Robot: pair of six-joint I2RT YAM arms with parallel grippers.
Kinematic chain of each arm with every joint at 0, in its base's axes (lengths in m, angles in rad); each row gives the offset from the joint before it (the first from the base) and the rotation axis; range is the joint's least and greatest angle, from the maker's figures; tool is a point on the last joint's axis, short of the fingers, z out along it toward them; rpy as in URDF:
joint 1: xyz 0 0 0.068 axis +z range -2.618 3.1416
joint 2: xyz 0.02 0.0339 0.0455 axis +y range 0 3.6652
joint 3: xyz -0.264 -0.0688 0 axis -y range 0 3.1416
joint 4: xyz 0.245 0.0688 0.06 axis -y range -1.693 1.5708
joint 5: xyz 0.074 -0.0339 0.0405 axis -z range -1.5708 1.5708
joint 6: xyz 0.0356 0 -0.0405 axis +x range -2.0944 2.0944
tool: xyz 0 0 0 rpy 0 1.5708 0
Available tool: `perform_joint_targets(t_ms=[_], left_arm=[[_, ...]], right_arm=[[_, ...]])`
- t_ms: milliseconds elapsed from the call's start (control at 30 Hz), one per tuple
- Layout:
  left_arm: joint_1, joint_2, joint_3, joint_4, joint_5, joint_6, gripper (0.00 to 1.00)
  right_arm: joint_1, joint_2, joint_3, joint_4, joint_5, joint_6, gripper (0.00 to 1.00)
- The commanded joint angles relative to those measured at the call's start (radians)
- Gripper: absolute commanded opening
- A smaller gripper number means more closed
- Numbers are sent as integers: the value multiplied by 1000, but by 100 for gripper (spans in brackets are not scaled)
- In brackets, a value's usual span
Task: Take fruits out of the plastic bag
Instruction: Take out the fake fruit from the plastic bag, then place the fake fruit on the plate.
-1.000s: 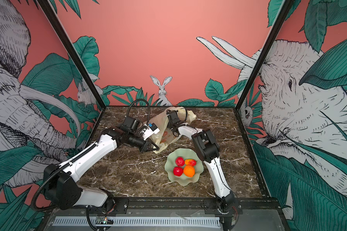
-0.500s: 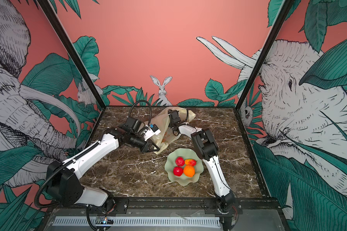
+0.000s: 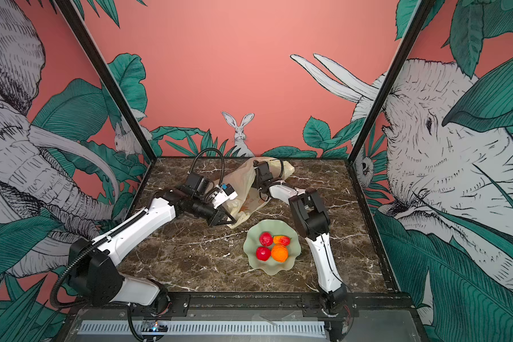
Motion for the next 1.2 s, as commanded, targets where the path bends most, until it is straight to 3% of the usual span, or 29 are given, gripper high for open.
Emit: perform_joint_targets(t_ms=[0,167,467,800,1167], left_arm=[[-5,-50,10,45,-17,-30,0],[-4,-97,-31,83,-29,-69,0],[-5,-179,-127,129,-120,-121,0],[-5,-219,-232,171,-145,-161,0],[-5,-182,-164,158,-133,-165,0]], right_arm=[[-3,-122,-75,43,-48,-17,47],[-6,-292,-287,40,-34,-38,47],[-11,-521,-512,-75,-27,-93,48],[-14,-613,-530,-230,-245,-99,48],[-14,-681,-528,-361,-447,-138,48]])
